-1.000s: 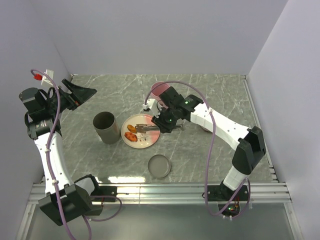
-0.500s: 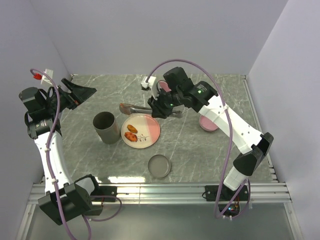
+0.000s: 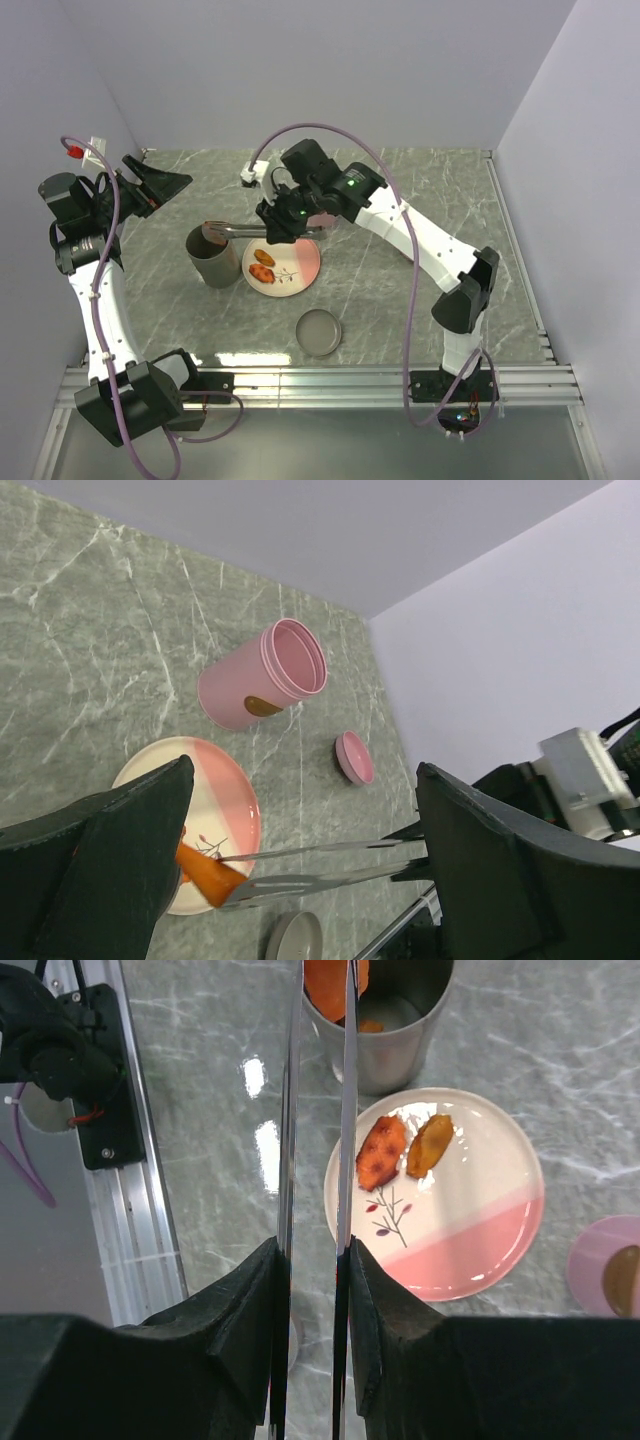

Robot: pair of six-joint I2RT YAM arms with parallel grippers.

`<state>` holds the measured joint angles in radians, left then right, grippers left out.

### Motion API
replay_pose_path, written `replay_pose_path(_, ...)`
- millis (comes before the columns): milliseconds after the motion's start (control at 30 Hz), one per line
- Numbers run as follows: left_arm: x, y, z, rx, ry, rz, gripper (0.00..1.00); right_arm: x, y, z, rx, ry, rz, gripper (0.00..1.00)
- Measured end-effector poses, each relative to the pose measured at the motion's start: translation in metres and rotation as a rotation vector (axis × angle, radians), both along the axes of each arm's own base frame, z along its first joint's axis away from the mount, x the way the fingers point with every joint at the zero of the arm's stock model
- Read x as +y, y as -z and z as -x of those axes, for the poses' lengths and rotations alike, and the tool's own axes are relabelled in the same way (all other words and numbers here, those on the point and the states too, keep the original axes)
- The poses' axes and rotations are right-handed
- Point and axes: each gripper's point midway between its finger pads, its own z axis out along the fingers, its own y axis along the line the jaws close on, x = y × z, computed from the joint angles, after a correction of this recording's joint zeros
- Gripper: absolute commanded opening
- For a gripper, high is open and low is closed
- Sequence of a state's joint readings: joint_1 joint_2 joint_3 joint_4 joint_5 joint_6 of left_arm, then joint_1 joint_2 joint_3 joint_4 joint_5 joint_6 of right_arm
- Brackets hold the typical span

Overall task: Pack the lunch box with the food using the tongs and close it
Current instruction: Place the fake food in the packing box.

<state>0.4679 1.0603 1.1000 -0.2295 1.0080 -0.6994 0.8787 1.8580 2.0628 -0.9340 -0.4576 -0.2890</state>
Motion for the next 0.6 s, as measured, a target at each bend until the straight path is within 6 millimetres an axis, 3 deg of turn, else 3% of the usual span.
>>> replay_pose_path(233, 0.000, 0.000, 0.000, -0.001, 0.000, -0.002, 0.99, 0.013, 0.021, -0.001, 0.033, -0.004, 0.025, 0.26)
replay_pose_path(433, 0.000, 0.000, 0.000, -0.001, 0.000, -0.002, 0.99, 0.020, 0.027, -0.006, 0.026, 0.003, 0.024, 0.28)
replay_pose_path(600, 0.000, 0.000, 0.000, 0.001, 0.001, -0.004, 0.99, 0.029, 0.027, -0.013, 0.018, 0.012, 0.011, 0.42)
